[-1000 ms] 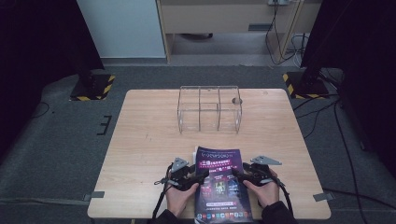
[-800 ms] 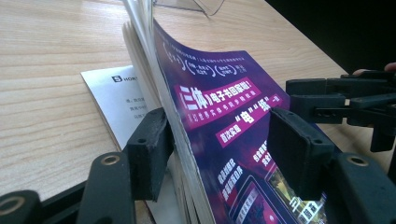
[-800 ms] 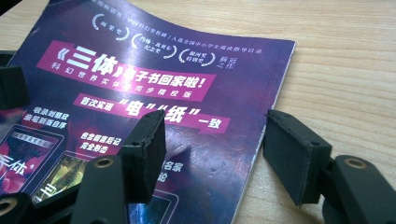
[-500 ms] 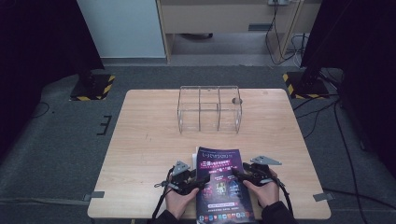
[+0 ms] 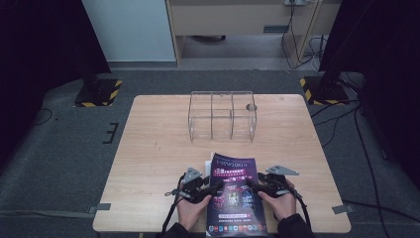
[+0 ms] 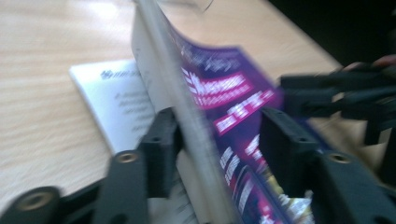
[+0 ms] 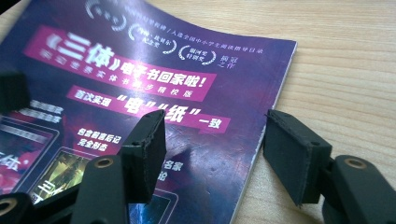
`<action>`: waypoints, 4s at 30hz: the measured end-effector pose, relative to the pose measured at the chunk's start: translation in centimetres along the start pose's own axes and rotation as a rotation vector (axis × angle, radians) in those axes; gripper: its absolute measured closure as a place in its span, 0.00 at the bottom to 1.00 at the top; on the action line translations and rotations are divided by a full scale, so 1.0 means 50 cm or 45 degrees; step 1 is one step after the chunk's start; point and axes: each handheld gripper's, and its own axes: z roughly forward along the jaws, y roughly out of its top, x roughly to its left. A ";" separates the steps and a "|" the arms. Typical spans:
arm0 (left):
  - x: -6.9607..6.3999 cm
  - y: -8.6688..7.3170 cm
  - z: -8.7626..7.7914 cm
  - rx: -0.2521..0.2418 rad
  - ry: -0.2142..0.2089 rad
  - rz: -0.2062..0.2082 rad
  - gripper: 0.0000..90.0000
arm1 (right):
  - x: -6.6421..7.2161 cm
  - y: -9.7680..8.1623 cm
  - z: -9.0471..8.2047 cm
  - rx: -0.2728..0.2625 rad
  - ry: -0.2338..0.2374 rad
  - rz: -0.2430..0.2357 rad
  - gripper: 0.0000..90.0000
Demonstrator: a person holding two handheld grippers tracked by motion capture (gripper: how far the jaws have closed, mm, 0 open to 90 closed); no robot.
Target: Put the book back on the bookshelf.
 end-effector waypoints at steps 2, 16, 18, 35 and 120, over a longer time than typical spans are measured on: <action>-0.006 0.000 0.003 0.019 -0.018 0.017 0.60 | 0.000 0.000 0.000 0.000 0.001 0.001 0.43; -0.023 0.008 0.019 0.185 0.136 0.110 0.72 | -0.001 0.001 0.000 0.000 0.004 -0.002 0.43; -0.024 0.009 0.019 0.187 0.145 0.105 0.75 | -0.001 0.001 0.000 0.001 0.005 -0.004 0.43; -0.036 0.022 0.011 0.128 0.093 0.102 0.92 | -0.017 0.009 -0.012 0.003 0.056 -0.025 0.36; -0.091 0.098 -0.090 -0.209 -0.124 0.157 0.93 | 0.006 0.033 -0.026 -0.074 0.536 0.078 0.40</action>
